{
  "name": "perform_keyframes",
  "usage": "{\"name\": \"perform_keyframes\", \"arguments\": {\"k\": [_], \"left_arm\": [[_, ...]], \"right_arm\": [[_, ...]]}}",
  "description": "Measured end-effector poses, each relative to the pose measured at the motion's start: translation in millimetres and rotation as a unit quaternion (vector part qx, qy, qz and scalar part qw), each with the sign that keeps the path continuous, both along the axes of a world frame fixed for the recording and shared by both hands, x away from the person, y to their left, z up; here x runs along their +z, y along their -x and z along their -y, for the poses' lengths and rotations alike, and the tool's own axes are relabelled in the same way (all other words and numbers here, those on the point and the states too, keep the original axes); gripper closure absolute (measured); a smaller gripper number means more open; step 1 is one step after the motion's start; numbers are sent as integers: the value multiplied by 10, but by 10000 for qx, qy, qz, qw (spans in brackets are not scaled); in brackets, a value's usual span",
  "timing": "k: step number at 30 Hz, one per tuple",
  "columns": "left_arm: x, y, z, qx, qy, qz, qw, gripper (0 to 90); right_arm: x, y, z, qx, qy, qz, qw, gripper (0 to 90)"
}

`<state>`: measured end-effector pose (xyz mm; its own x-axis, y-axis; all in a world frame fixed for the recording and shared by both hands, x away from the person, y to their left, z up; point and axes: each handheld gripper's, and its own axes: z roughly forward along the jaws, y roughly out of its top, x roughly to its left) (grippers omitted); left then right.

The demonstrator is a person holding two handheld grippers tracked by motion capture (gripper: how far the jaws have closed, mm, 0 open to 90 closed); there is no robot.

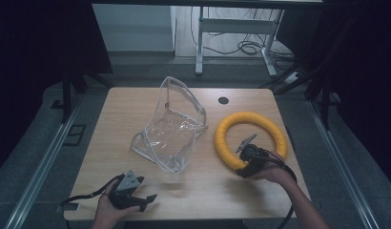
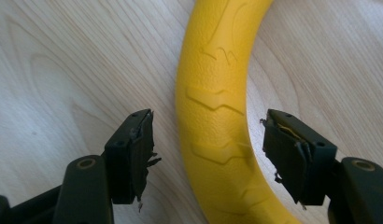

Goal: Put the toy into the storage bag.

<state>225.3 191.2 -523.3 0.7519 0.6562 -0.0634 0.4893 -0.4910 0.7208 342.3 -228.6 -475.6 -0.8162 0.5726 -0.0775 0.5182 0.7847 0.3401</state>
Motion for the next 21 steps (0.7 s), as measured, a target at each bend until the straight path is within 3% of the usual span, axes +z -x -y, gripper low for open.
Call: {"name": "perform_keyframes", "arguments": {"k": [8, 17, 21], "left_arm": [[-7, 3, 5, -13, -12, -6, 10000, 195], [-8, 4, 5, -16, -19, -4, 10000, 195], [-8, 5, 5, -17, -19, -2, 10000, 195]], "right_arm": [[-109, -76, -59, 221, 431, -247, 9985, 351], [-172, -145, -94, 321, 605, -379, 9969, 400], [-202, -178, -103, 371, 656, -544, 9957, 445]]}}
